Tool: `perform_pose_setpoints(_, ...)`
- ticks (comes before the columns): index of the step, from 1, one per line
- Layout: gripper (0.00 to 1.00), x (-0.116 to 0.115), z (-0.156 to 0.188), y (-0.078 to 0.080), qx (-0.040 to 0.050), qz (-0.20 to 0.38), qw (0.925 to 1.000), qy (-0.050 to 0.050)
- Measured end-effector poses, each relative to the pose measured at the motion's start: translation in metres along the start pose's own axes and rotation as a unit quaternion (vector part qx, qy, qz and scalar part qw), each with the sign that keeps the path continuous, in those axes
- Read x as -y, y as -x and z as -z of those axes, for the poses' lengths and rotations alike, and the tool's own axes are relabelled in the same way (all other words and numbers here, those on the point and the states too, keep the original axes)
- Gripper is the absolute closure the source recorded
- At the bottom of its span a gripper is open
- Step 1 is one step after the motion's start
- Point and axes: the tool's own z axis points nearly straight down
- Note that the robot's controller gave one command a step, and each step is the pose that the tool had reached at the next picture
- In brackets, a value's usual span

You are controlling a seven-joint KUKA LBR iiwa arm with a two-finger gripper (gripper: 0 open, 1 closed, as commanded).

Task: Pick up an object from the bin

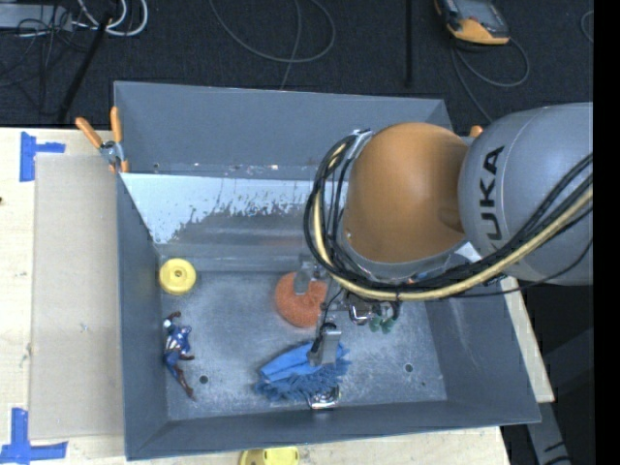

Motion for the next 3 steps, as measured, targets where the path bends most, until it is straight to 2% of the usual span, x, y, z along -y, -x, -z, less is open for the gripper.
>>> perform_pose_setpoints(1, 0.0, 0.001, 0.004, 0.002, 0.0039, -0.001, 1.0, 0.0)
perform_pose_setpoints(2, 0.0, -0.006, -0.035, -0.02, 0.0054, 0.027, 0.9996, 0.0)
perform_pose_setpoints(3, 0.0, -0.001, -0.07, -0.034, 0.0042, 0.04, 0.9992, 0.0)
